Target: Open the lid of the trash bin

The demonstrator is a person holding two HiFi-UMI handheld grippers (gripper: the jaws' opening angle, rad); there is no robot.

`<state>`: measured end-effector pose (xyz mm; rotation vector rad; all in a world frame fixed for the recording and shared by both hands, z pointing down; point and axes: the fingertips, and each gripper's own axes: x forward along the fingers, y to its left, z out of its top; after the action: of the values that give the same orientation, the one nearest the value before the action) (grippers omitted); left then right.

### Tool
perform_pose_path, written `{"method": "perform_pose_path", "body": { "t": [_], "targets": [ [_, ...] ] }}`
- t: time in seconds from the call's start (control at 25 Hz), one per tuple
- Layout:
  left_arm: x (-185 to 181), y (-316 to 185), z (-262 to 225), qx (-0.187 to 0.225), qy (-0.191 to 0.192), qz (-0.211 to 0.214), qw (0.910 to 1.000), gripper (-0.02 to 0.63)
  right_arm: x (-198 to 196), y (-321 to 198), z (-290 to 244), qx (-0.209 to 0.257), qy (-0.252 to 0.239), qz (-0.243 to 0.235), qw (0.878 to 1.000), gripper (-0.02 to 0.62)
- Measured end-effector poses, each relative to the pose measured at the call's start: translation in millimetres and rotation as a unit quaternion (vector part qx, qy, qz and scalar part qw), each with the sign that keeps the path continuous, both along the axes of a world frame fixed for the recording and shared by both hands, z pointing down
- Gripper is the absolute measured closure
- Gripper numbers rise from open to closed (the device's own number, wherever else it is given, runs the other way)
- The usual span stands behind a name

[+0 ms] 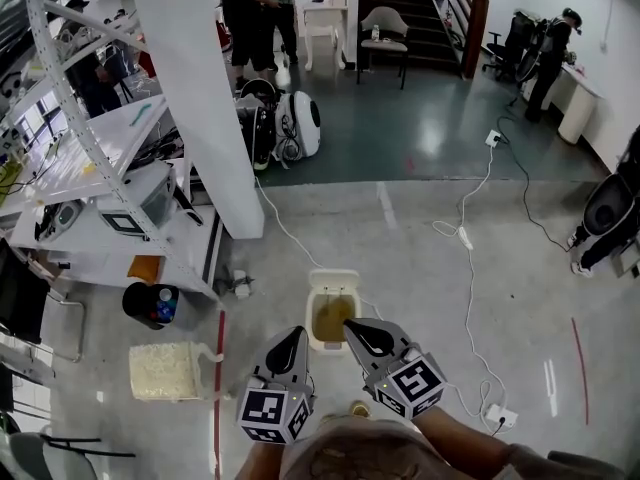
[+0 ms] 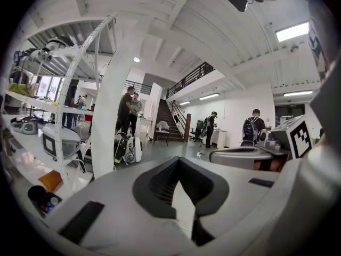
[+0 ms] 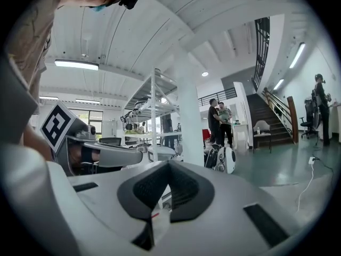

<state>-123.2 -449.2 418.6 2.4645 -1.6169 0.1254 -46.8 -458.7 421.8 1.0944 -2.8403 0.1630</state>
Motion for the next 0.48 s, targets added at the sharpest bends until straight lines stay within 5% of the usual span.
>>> {"method": "perform_pose_path", "body": {
  "t": [0.48],
  "targets": [
    [8.3,2.0,0.4,-0.002,-0.006,-0.004,1.0000,0.606,4.6,0.2,2.0,0.005,0.008,-0.017,1.000,0.565]
  ]
}}
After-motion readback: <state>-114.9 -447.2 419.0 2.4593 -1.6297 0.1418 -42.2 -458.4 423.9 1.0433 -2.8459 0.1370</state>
